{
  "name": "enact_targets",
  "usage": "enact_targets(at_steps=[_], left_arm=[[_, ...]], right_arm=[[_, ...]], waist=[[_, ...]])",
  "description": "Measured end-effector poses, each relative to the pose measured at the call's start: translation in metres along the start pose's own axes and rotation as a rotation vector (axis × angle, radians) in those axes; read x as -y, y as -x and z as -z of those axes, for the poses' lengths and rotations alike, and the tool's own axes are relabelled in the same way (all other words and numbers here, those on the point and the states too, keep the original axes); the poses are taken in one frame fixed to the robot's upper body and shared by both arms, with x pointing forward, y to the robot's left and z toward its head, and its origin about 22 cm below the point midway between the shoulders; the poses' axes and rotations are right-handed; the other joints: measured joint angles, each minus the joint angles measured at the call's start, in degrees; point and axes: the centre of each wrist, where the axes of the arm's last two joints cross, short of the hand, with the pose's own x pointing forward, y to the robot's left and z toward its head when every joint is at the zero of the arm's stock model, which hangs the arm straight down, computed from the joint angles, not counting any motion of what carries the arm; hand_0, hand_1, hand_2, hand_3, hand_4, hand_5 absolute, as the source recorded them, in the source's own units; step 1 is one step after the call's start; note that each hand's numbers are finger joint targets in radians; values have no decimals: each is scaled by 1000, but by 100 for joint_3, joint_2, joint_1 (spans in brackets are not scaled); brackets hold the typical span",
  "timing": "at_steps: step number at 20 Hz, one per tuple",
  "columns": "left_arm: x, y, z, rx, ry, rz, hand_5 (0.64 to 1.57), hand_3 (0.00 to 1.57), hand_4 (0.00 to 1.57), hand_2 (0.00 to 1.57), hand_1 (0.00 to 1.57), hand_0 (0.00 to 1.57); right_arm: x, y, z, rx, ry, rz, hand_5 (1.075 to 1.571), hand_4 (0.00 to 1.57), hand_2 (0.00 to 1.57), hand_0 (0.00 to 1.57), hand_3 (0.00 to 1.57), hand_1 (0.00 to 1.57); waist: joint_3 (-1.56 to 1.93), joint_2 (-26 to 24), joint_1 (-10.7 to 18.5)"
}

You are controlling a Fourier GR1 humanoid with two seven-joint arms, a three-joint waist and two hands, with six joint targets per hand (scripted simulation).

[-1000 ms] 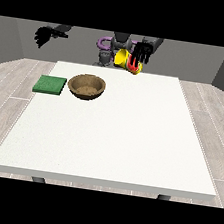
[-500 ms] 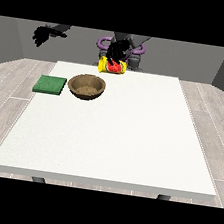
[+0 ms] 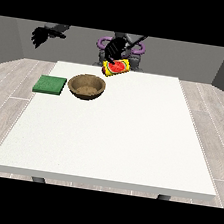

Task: Pick the cup and pour the ball into the bowl, then pick the bowl and place it on the pad

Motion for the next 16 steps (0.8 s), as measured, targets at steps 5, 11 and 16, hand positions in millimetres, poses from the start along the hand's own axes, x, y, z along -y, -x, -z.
enact_targets(at_steps=[5,11,16], left_arm=[[0,7,-1,-30,-5,-82,1092,1571,1571,1571,1499,1499],[10,37,-7,-360,-42,-708,1300,941,1391,1257,1023,1023],[25,42,-27,-611,-102,-1242,1541,0,0,0,0,0]], right_arm=[[-5,3,1,-48,10,25,1567,0,0,0,0,0],[5,5,-10,-62,71,34,1565,225,0,0,0,0],[-7,3,0,-22,77,50,1568,331,0,0,0,0]], waist=[[-9,-49,105],[-55,-12,504],[-113,453,619]])
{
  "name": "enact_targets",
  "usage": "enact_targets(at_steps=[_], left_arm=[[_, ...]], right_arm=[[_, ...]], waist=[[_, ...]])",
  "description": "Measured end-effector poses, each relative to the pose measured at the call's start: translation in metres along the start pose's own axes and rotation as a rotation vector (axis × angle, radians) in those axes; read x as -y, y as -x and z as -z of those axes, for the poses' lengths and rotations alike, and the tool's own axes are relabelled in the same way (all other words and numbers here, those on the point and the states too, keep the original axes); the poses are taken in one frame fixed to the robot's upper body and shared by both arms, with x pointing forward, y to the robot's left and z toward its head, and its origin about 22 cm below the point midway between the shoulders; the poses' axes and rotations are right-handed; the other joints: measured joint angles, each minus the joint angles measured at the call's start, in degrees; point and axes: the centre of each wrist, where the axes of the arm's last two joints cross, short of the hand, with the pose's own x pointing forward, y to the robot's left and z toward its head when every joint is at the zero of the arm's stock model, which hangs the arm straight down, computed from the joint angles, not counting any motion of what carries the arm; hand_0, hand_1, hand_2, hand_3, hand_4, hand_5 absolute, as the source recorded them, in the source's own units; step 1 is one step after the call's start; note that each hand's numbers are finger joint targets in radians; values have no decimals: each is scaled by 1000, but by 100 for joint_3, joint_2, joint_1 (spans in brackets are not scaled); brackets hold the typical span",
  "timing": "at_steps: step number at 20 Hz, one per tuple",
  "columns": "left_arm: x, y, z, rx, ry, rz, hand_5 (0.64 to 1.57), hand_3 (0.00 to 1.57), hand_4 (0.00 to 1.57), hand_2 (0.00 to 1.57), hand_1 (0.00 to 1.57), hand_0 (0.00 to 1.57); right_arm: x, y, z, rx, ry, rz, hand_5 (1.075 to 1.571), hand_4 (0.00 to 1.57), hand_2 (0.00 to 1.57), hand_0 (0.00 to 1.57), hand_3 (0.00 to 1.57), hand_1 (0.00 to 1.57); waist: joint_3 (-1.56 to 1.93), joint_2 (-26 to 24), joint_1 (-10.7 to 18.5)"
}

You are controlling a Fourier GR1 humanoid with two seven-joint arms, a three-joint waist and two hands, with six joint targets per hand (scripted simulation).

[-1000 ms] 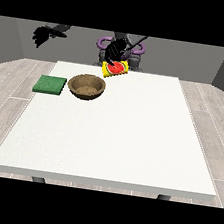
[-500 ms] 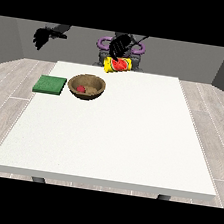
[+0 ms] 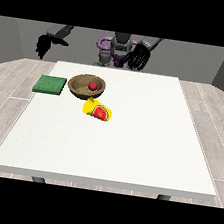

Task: Pick the cup and pour the ball into the bowl, then pick the bowl and place it on the pad

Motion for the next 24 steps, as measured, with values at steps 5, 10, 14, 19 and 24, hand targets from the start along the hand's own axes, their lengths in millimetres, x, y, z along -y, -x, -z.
enact_targets(at_steps=[5,10,14,19,24], left_arm=[[-10,18,-16,-92,-22,-443,1563,0,0,0,0,0],[-13,35,-37,-7,19,-742,1564,0,0,0,0,0],[-13,54,-48,56,50,-853,1563,0,0,0,0,0],[-29,84,-51,107,59,-902,1565,0,0,0,0,0],[-40,92,-54,124,49,-911,1565,0,0,0,0,0]], right_arm=[[-32,-3,21,48,-13,13,1571,252,0,0,0,0],[-63,5,32,72,50,31,1570,309,0,0,0,0],[-83,14,38,64,91,51,1570,327,0,0,0,0],[-88,23,47,69,130,63,1567,259,0,0,0,0],[-86,34,55,55,149,60,1561,194,0,0,0,0]], waist=[[0,462,27],[56,748,397],[87,857,587],[103,964,705],[109,1022,741]])
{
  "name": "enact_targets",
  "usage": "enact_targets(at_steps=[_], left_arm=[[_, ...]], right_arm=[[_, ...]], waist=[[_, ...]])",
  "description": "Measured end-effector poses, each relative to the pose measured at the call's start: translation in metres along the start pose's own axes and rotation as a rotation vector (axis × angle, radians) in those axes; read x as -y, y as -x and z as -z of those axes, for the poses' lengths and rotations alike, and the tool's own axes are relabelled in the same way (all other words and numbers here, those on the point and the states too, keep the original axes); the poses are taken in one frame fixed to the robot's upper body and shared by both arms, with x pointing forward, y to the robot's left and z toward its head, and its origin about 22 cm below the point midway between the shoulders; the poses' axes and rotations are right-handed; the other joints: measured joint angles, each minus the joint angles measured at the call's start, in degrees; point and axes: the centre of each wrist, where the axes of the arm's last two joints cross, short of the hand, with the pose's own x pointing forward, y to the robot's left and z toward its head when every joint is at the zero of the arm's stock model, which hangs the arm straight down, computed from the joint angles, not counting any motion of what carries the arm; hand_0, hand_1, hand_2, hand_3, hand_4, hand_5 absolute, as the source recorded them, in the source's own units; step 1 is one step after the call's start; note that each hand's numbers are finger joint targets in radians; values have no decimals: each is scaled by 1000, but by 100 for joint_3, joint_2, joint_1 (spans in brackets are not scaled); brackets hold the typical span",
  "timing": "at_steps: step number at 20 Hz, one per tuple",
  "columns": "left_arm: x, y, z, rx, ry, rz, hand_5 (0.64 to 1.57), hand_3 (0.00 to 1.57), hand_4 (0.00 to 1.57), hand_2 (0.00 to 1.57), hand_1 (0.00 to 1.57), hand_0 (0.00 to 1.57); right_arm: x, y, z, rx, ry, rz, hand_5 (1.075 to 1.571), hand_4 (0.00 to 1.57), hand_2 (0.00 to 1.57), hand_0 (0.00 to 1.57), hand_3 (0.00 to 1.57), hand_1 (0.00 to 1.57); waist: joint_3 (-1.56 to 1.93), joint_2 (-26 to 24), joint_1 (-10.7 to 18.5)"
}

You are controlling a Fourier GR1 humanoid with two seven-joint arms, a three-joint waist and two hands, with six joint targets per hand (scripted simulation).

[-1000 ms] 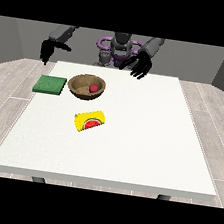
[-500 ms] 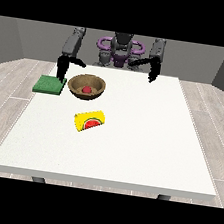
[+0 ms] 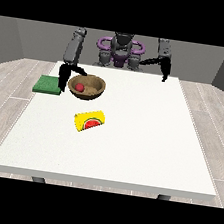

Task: Pick the cup and pour the ball into the bowl, then pick the bowl and place it on the pad

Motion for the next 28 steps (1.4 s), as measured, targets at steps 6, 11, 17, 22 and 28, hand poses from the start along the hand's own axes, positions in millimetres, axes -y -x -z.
enact_targets(at_steps=[6,11,17,22,28], left_arm=[[-6,-14,2,21,0,1,1566,0,0,0,0,0],[-22,-15,0,30,-5,4,1566,0,0,0,0,0],[-21,-34,7,108,32,-4,1549,0,568,0,0,0],[-12,-39,10,119,63,-20,1497,0,824,0,0,0],[-27,-9,-1,10,41,-40,1422,0,978,0,0,0]], right_arm=[[-5,15,2,1,-1,9,1564,142,0,0,0,0],[-19,21,7,-4,5,24,1547,464,0,0,0,0],[4,26,-6,9,155,-118,1536,920,1571,1571,1570,1571],[17,22,-10,8,229,-381,1563,910,1571,1571,1383,1571],[16,12,0,-206,281,-528,1561,823,1571,1571,973,1571]], waist=[[1,95,17],[-7,175,28],[-193,284,364],[-238,285,613],[-108,-256,434]])
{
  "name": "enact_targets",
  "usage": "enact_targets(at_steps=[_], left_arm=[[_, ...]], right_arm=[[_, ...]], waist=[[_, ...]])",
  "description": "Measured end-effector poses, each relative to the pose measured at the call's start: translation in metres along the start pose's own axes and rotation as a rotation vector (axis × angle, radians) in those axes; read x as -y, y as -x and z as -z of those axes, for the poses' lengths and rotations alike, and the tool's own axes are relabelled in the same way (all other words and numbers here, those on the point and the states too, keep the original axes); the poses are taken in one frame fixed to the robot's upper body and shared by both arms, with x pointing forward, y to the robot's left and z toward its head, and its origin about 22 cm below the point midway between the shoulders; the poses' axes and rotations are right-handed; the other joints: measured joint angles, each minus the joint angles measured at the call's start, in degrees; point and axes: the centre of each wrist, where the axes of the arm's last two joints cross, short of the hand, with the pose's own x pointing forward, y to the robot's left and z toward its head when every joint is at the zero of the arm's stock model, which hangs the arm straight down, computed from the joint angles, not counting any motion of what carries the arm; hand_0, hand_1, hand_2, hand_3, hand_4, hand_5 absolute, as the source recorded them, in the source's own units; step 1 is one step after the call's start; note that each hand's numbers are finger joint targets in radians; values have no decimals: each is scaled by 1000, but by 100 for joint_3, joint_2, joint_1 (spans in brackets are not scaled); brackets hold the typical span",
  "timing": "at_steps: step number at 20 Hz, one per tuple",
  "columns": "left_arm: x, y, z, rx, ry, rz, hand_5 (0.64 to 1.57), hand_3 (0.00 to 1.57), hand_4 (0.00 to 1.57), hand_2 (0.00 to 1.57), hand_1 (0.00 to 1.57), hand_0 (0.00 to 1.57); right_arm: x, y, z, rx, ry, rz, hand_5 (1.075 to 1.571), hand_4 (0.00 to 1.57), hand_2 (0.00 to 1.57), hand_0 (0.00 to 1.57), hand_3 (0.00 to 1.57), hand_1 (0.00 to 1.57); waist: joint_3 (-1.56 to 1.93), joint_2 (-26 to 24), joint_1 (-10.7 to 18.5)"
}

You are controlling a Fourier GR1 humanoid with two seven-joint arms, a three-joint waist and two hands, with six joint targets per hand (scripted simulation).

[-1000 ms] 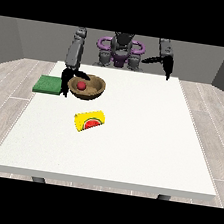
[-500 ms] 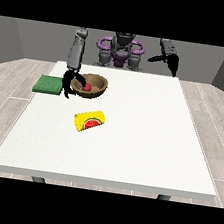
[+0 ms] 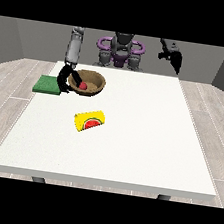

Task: Pick the cup and pour the ball into the bowl, then pick the bowl and place it on the pad

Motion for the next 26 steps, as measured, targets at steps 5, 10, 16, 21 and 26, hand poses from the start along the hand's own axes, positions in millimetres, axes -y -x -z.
enact_targets(at_steps=[5,10,16,21,26], left_arm=[[-21,38,-27,-154,-70,-11,1404,0,1005,0,0,0],[-37,56,-52,-230,-118,-11,1414,0,997,0,0,0],[-47,57,-58,-186,-139,1,1448,0,1096,0,0,0],[-74,49,-49,-130,-163,-10,1525,0,1311,0,0,0],[-159,21,-49,-52,-227,-10,1571,0,1289,0,0,0]], right_arm=[[-3,-33,14,-136,-56,-81,1567,807,1571,1571,891,1571],[12,-54,24,-205,-102,-98,1570,787,1571,1571,750,1571],[52,-68,37,-185,-84,-79,1570,834,1571,1571,466,1571],[75,-77,43,-141,-56,-72,1571,911,1571,1571,0,1571],[109,-67,44,-107,-3,-45,1570,869,1571,1571,0,1571]], waist=[[66,-777,-540],[91,-1153,-912],[103,-835,-992],[106,-541,-968],[107,-225,-810]])
